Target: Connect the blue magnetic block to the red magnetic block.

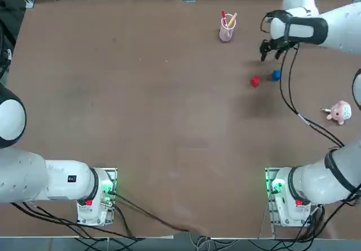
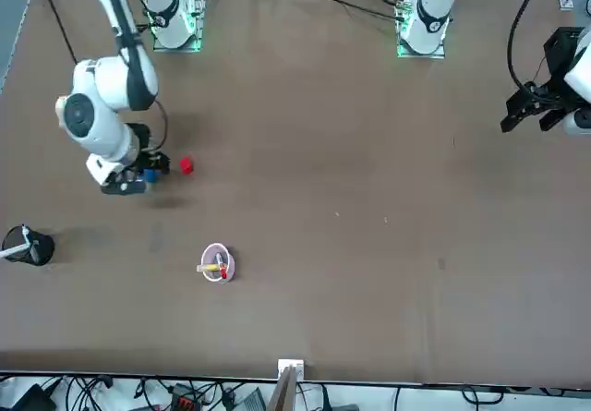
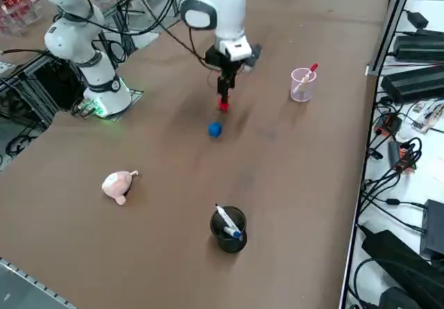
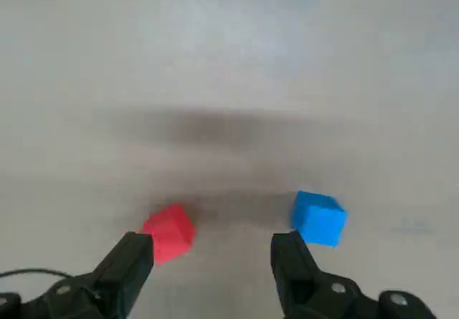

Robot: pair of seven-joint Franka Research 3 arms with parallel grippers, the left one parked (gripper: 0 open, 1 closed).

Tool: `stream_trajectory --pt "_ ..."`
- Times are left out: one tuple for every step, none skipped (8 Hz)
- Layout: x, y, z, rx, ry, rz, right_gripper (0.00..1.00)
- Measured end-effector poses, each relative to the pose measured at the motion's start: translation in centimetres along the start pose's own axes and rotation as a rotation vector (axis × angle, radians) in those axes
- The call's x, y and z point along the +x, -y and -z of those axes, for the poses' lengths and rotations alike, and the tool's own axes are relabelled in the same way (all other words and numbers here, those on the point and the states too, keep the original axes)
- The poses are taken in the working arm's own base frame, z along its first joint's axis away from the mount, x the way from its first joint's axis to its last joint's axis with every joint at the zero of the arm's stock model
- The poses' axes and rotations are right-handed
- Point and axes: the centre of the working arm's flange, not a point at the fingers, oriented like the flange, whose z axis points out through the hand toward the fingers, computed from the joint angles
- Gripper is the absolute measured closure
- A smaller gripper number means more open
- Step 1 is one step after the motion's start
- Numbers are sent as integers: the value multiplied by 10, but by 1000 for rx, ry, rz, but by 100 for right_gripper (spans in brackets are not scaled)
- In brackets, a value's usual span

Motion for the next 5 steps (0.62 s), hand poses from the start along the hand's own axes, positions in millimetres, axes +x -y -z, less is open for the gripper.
stream_trajectory --pt "-1 16 -12 -7 17 62 0" --pt "-1 28 -27 -12 32 124 0" --pt "-2 38 -41 -16 49 181 0" --pt "-3 44 -52 -20 67 242 1" --pt "-4 47 -59 -20 81 291 1"
